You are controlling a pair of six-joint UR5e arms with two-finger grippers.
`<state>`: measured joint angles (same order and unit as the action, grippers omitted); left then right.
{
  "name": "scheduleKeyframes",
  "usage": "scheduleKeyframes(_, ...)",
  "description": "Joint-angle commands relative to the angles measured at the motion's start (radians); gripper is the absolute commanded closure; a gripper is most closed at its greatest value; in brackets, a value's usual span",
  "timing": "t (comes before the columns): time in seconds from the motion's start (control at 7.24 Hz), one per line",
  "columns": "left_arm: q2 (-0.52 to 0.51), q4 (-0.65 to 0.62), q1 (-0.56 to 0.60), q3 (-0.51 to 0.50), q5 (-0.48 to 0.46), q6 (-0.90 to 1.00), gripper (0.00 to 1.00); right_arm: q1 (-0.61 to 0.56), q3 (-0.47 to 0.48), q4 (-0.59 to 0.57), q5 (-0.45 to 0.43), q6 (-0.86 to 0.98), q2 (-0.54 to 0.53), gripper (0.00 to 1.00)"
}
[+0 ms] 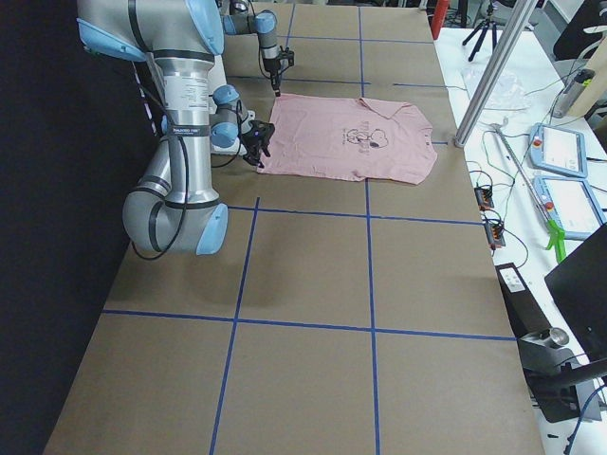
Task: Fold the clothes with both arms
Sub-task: 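Grasp the hem corners with both grippers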
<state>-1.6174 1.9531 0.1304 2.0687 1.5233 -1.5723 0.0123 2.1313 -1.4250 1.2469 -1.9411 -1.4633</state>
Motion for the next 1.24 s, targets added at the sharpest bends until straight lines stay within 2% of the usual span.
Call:
scheduleKeyframes(0.0,-0.001,0.001,0.000,0.001,0.002,0.000,1.00,0.023,-0.007,0.000,0.000,-0.001,-0.028,0.39)
scheduleKeyframes(0.69,-0.001,0.003,0.000,0.001,0.000,0.000,1.00,0.038,-0.025,-0.002,-0.001,-0.022,-0.035,0.41)
scheduleKeyframes(1.1,-0.002,0.001,0.000,0.001,0.002,0.002,1.00,0.040,-0.027,-0.002,-0.001,-0.024,-0.025,0.48)
